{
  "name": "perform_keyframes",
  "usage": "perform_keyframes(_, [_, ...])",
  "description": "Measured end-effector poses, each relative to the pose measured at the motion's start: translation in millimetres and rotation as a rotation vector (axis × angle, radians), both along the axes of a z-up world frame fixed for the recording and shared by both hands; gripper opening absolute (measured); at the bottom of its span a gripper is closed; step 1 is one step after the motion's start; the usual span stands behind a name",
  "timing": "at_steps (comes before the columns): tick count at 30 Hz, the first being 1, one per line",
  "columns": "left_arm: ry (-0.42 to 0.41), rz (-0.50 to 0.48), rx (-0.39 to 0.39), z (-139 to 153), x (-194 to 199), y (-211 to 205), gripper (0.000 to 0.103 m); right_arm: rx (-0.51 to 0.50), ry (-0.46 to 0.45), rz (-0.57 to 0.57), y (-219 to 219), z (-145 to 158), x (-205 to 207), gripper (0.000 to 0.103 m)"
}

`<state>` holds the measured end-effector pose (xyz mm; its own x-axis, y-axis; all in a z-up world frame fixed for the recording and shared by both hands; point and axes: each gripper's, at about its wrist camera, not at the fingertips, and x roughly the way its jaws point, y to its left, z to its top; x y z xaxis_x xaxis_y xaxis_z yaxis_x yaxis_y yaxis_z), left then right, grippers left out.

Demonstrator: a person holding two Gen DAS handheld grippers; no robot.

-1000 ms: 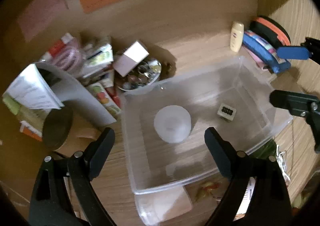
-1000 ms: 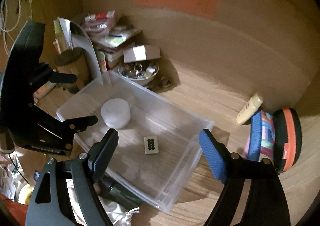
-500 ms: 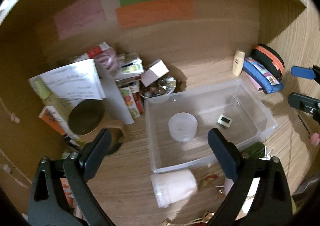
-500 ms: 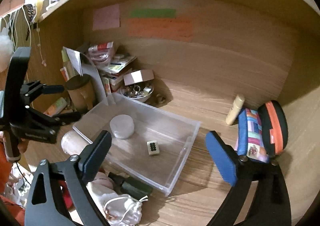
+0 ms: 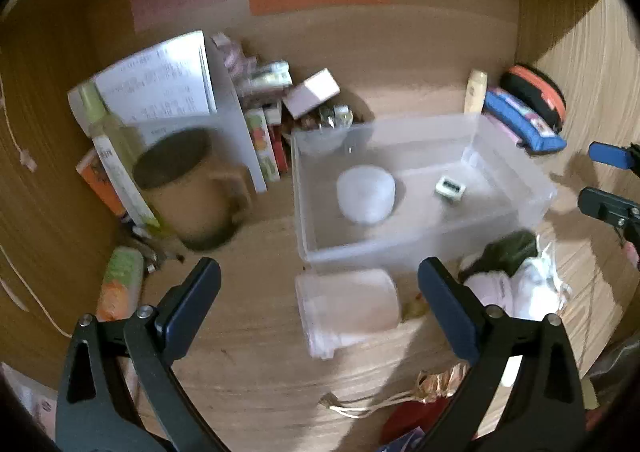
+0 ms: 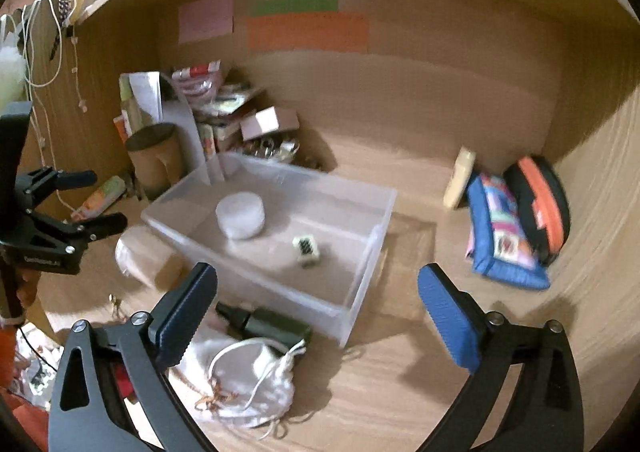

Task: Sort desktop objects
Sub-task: 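Withdraw both tools from the box toward the items on the desk, then grasp the white plastic tub with the left tool while the right tool grasps the white drawstring bag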

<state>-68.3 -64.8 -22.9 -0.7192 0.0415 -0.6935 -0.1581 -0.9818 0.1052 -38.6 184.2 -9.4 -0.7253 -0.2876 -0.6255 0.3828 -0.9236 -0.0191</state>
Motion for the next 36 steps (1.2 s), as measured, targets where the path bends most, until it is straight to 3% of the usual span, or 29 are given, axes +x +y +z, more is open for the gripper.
perform_keyframes(12, [-0.133,0.029,0.079,-54.8,-9.8,-2.3,0.100,-0.029,-0.124,0.005,-7.7,-44.7,19.5,0.100])
perform_keyframes(25, [-0.133,0.061,0.047,-75.7,-20.2,-1.7,0.100,-0.112,-0.314,0.048,-14.9,-93.8,3.8,0.098])
perform_keyframes(30, [-0.102,0.061,0.042,-74.9,-19.4,-0.8,0.100,-0.170,-0.356,0.100,-14.9,-99.2,2.9,0.073])
perform_keyframes(32, [-0.088,0.060,0.038,-74.6,-18.2,0.3,0.098,-0.176,-0.351,0.100,-15.1,-99.5,4.5,0.069])
perform_keyframes(36, [-0.087,0.031,0.050,-73.5,-16.3,3.8,0.083,-0.188,-0.318,0.107,-13.2,-93.9,11.4,0.056])
